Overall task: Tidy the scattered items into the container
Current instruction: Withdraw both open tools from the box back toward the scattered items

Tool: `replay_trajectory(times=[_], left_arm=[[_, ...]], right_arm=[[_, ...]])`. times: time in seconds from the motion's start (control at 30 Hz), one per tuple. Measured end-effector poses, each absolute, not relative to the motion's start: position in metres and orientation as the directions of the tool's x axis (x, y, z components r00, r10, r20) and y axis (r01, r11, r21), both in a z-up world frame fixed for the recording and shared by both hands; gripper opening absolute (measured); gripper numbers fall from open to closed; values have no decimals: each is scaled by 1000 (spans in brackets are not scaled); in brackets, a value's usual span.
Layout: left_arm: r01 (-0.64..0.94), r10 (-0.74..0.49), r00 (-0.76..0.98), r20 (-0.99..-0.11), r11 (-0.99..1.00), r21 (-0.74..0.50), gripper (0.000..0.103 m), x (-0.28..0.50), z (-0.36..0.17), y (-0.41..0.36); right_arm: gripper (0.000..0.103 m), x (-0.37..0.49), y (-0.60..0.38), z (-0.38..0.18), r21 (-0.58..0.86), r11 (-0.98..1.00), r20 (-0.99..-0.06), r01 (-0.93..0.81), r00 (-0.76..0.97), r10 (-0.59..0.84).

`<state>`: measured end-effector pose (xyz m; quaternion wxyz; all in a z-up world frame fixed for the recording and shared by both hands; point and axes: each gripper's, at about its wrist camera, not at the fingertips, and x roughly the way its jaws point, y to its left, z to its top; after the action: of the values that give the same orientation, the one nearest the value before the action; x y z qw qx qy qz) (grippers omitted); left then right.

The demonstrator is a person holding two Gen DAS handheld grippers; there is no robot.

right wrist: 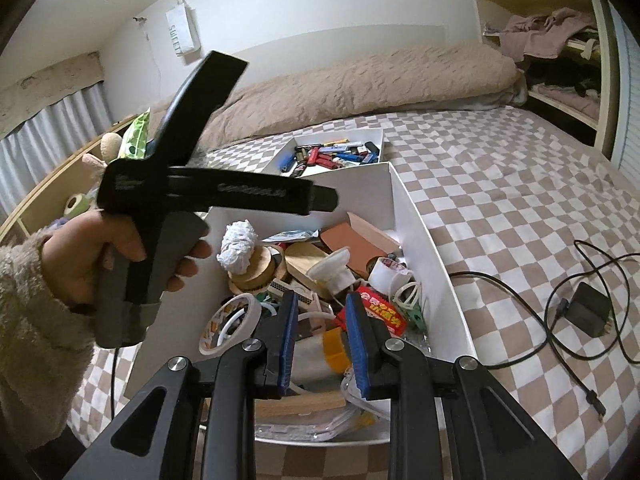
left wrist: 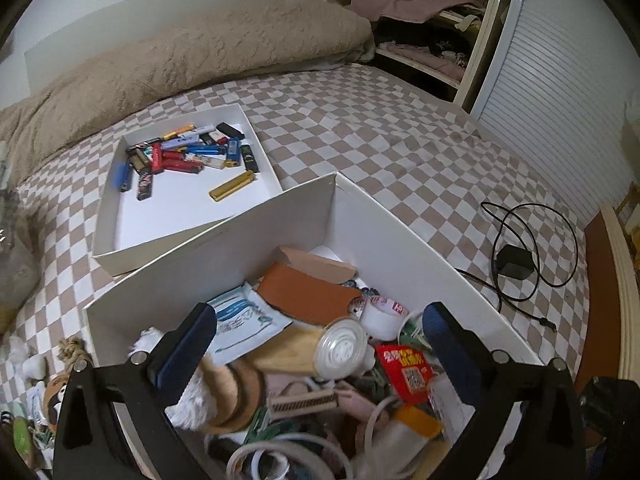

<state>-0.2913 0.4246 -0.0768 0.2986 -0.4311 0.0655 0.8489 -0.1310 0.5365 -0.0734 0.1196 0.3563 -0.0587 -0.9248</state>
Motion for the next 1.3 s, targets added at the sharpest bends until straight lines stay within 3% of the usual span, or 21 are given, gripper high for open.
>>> replay_trajectory(times=[0.3,0.33,0.37,1.3], left_arm=[[-568,483,-479,-733,-807,-161,103,-264,-57,394],[-568,486,-481,-729,-807,-163,103,-261,-55,390],[-567,489,-483,-727,-807,-166,103,-258,-54,387],[-564,491,-554,-672,-815,-131,103,-184,-24,307]], right_arm=[[28,-119,537,-63,188,-976,-636,113,-743,-209],[57,-118,537,-62,186,-977,-634,106,-747,-201],[103,-116,537,-61,182,-979,-631,96,-752,-191],[103,-82,514,-45,115,-993,-617,19,-782,-86]])
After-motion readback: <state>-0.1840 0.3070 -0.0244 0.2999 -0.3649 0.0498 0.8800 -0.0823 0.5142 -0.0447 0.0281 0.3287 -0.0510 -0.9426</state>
